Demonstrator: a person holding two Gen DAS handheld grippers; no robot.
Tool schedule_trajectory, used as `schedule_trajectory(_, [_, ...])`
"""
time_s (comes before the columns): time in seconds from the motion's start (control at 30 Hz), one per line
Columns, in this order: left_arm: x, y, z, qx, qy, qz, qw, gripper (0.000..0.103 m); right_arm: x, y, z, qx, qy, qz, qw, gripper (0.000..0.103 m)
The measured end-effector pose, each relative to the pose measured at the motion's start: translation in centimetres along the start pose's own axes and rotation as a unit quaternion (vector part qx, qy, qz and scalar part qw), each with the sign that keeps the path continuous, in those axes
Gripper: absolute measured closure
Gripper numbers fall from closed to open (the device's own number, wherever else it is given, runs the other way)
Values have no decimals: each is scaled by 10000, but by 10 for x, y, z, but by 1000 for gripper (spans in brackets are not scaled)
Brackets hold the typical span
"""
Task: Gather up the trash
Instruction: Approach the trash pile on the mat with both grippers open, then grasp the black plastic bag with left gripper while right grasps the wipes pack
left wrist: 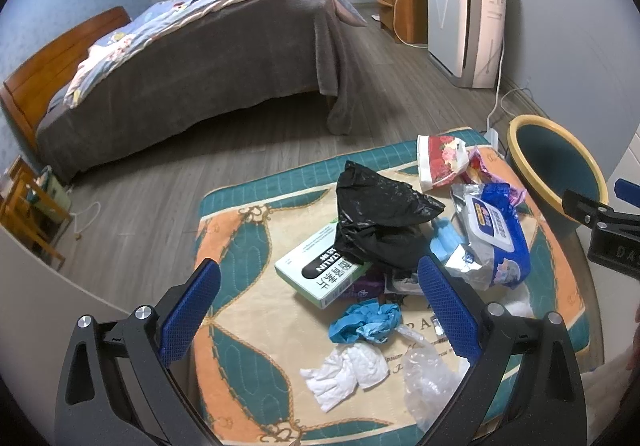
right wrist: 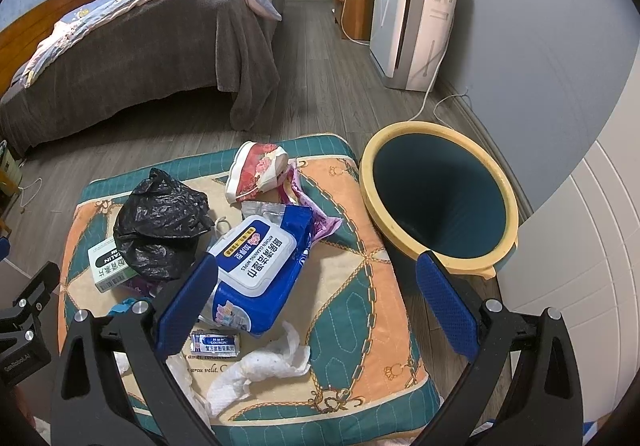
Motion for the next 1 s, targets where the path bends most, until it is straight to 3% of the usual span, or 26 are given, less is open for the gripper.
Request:
schedule_trajectory(0.27, [0,-1,-1,-8,-10,-16,10000,5,-6,0,-3,-41,106,-39,9999,6])
schedule_trajectory(0.47, [-10,9,-18,-114,-170,-66,9998,5,-37,3,-11,-365,556,-380,9971,6])
schedule_trajectory(0.7, [-55,41,-31,401,224,-56,9989,5,-82,28,-1,-442,1211,-806,9884,6])
schedule_trajectory(1.0, [-94,31,-35,70,542,43,9985,5,-120,58,8,-262,1707,-875,9811,6])
Point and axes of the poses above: each gripper's, at about its wrist camera, not at the fingertips, and x roughly against the way its jaws point, y to its left, z to its underside, the point moved 4 cm from there along -x, roughly the way its jaws point, and after that the axes turned 7 degrees about z, right-handed, at the moved point
